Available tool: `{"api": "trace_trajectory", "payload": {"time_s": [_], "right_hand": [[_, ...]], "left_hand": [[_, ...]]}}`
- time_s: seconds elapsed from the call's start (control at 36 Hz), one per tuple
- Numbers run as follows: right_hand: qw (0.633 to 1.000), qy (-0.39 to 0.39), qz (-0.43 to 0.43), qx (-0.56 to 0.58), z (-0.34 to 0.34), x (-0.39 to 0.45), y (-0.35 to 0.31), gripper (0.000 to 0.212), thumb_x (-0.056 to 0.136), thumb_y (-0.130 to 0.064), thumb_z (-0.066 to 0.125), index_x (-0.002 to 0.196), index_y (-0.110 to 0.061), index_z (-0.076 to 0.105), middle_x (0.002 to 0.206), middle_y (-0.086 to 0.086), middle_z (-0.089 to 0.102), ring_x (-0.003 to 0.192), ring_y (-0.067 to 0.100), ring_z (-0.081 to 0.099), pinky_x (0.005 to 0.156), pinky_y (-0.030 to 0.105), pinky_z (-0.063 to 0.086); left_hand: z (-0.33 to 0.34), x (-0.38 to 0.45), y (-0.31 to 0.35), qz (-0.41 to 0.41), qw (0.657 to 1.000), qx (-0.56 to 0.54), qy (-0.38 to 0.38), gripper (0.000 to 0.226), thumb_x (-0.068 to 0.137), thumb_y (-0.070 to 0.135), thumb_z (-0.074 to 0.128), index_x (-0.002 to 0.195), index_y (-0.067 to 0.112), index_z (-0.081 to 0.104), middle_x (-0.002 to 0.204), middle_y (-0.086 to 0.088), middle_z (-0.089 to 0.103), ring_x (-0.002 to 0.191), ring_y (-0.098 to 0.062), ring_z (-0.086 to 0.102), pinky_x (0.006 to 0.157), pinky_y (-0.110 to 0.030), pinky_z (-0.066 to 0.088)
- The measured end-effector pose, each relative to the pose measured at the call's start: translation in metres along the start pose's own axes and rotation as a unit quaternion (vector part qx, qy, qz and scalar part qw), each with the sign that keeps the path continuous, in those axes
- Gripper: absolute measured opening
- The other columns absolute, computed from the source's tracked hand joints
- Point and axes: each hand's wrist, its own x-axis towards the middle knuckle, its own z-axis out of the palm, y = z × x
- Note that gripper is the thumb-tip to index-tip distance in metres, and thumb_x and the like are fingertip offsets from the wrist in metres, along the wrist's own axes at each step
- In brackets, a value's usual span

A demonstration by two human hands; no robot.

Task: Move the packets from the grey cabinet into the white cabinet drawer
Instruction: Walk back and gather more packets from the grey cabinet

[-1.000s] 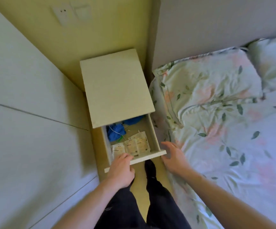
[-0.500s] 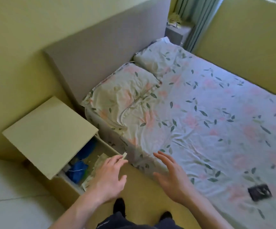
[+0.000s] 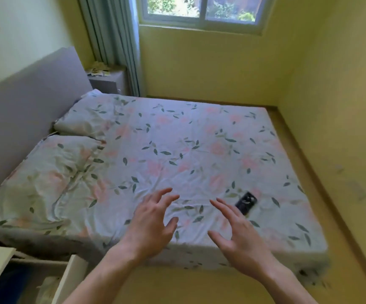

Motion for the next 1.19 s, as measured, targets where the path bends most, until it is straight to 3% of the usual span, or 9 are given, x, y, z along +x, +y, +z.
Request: {"api": "trace_trajectory", "payload": {"time_s": [0.14,0.22,0.36,0.47,0.58,0.75,0.86,0.97,1.19], "right_hand": [[0.998,0.061,0.022,0.009,-0.080,-0.040,0.078,0.068,0.095,-0.044,0.063,0.153,-0.046,0.027,0.156,-0.035,0.020,0.143,-0.012,0.021,0.117,0.018,0.023],[0.994,0.094,0.041,0.034,-0.125,-0.061,0.122,0.067,0.094,-0.042,0.064,0.152,-0.044,0.030,0.155,-0.035,0.022,0.140,-0.018,0.017,0.112,0.010,0.017],[0.986,0.146,0.066,0.052,-0.185,-0.080,0.185,0.066,0.094,-0.038,0.066,0.151,-0.045,0.032,0.153,-0.035,0.024,0.142,-0.016,0.018,0.117,0.016,0.017],[0.981,0.165,0.079,0.059,-0.219,-0.082,0.227,0.067,0.093,-0.042,0.066,0.150,-0.047,0.031,0.156,-0.033,0.022,0.144,-0.012,0.018,0.121,0.026,0.025],[0.976,0.188,0.094,0.053,-0.272,-0.080,0.276,0.067,0.094,-0.040,0.065,0.151,-0.047,0.030,0.154,-0.037,0.018,0.142,-0.017,0.014,0.116,0.017,0.016],[0.965,0.223,0.135,0.031,-0.365,-0.081,0.351,0.066,0.093,-0.044,0.065,0.149,-0.051,0.030,0.152,-0.040,0.017,0.140,-0.016,0.019,0.117,0.021,0.022],[0.948,0.266,0.170,0.038,-0.424,-0.095,0.403,0.063,0.093,-0.043,0.066,0.146,-0.053,0.033,0.146,-0.042,0.020,0.123,-0.035,0.016,0.107,0.009,0.017],[0.930,0.295,0.217,0.042,-0.472,-0.115,0.460,0.063,0.093,-0.042,0.066,0.148,-0.048,0.035,0.153,-0.033,0.024,0.141,-0.009,0.026,0.116,0.019,0.023],[0.912,0.340,0.220,0.059,-0.565,-0.107,0.579,0.065,0.090,-0.038,0.071,0.146,-0.048,0.039,0.153,-0.036,0.027,0.141,-0.011,0.029,0.120,0.031,0.032]], "left_hand": [[0.058,0.033,0.106,0.055,0.998,-0.007,-0.016,0.055,0.095,0.041,0.062,0.146,0.041,0.041,0.157,0.021,0.028,0.145,-0.007,0.028,0.121,-0.030,0.024],[0.085,0.052,0.159,0.090,0.995,0.005,-0.037,0.057,0.095,0.044,0.061,0.147,0.043,0.038,0.159,0.021,0.025,0.146,-0.007,0.025,0.122,-0.032,0.023],[0.113,0.089,0.230,0.138,0.989,0.026,-0.054,0.058,0.095,0.047,0.060,0.147,0.045,0.036,0.160,0.023,0.022,0.147,-0.007,0.023,0.122,-0.033,0.022],[0.128,0.120,0.267,0.156,0.984,0.046,-0.064,0.058,0.094,0.050,0.060,0.147,0.045,0.036,0.160,0.023,0.022,0.146,-0.007,0.024,0.121,-0.031,0.021],[0.158,0.168,0.317,0.174,0.981,0.053,-0.073,0.061,0.094,0.050,0.062,0.148,0.047,0.033,0.161,0.024,0.020,0.147,-0.009,0.025,0.121,-0.033,0.022],[0.215,0.257,0.404,0.203,0.973,0.059,-0.092,0.064,0.094,0.050,0.061,0.150,0.045,0.031,0.163,0.021,0.017,0.149,-0.011,0.021,0.122,-0.036,0.021],[0.264,0.316,0.480,0.244,0.964,0.034,-0.098,0.064,0.093,0.049,0.062,0.149,0.046,0.032,0.163,0.021,0.018,0.149,-0.011,0.022,0.123,-0.038,0.022],[0.306,0.352,0.574,0.295,0.949,0.018,-0.113,0.062,0.094,0.049,0.059,0.150,0.046,0.032,0.163,0.021,0.017,0.149,-0.009,0.019,0.122,-0.039,0.022],[0.384,0.412,0.730,0.361,0.923,-0.016,-0.131,0.064,0.093,0.049,0.060,0.150,0.047,0.030,0.162,0.025,0.015,0.151,-0.007,0.014,0.124,-0.039,0.021]]}}
